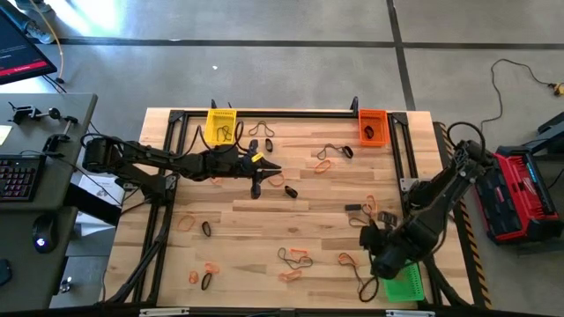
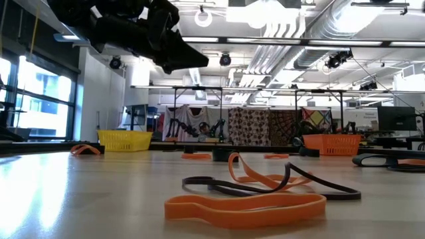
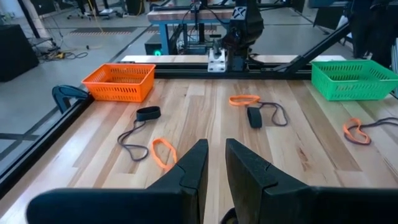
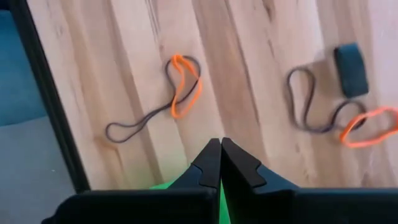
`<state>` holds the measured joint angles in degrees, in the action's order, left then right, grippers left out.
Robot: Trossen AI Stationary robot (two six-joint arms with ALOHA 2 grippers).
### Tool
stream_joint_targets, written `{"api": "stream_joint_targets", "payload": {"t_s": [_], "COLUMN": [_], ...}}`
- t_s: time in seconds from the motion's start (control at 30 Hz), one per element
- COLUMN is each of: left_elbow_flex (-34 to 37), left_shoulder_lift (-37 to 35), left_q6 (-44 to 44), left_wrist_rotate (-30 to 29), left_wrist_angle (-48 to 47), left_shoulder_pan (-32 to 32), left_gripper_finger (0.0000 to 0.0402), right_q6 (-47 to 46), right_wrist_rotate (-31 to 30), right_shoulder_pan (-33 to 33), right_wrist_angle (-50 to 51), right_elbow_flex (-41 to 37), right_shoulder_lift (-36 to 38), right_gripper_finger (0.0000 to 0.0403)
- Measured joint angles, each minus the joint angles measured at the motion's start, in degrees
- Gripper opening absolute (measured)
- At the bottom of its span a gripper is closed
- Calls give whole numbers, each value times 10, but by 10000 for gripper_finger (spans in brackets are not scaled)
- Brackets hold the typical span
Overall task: Sort rubber bands into baskets
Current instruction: Put the black rubber band into the orange bin
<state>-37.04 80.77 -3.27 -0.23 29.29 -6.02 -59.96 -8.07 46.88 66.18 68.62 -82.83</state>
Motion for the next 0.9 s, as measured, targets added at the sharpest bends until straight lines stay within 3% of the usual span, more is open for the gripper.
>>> {"api": "stream_joint_targets", "payload": {"t_s": [0.57,0.9], "left_elbow_flex": [0,0], "left_shoulder_lift": [0,0], "left_q6": [0,0], "left_wrist_rotate": [0,0], "left_wrist_angle": [-12,-12], "left_shoulder_pan": [0,1], "left_gripper_finger": [45,46], "right_q6": [268,351], "right_wrist_rotate": [-25,-22], "right_shoulder_pan": [-152,-200], "right_wrist_angle": [-101,-146], "right_elbow_flex": [-1,-1], "right_shoulder_lift": [0,0], "right_gripper_finger": [0,0]}}
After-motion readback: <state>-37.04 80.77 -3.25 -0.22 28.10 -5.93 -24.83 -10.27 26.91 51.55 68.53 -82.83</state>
